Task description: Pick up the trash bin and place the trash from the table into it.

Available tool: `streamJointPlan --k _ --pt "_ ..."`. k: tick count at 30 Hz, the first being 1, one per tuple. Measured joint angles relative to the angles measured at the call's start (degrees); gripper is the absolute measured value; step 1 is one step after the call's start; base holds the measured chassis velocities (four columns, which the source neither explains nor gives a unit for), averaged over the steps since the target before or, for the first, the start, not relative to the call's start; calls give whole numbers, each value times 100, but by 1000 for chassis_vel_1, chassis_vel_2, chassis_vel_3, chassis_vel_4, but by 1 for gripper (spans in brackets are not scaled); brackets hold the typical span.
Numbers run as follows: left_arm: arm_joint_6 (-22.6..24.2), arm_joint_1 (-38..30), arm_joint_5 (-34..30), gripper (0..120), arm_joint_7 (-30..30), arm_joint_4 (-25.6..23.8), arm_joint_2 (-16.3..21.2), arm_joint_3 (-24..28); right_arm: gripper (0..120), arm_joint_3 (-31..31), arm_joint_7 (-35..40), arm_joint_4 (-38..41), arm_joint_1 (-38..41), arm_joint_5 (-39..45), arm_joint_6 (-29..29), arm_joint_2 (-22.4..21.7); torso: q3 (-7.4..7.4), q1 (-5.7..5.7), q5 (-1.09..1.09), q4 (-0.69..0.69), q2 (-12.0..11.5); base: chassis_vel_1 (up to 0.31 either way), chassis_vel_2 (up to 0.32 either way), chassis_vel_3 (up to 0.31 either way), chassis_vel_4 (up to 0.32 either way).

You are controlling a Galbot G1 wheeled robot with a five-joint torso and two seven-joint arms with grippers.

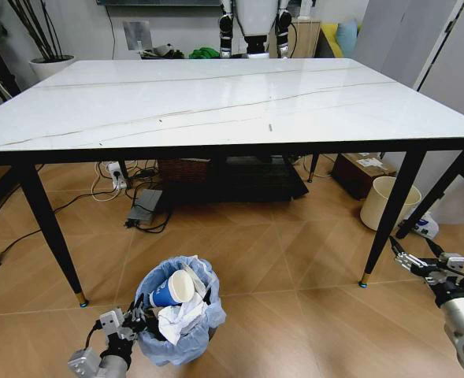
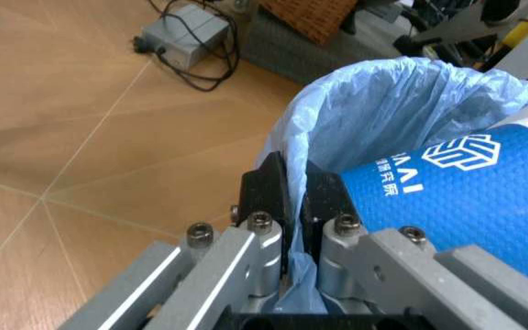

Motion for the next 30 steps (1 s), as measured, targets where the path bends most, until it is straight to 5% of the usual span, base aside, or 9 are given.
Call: streamJointPlan --k 30 --pt "-40 -148 22 0 3 291 -52 -16 100 0 0 0 0 0 0 0 -587 -112 0 0 -699 0 0 0 0"
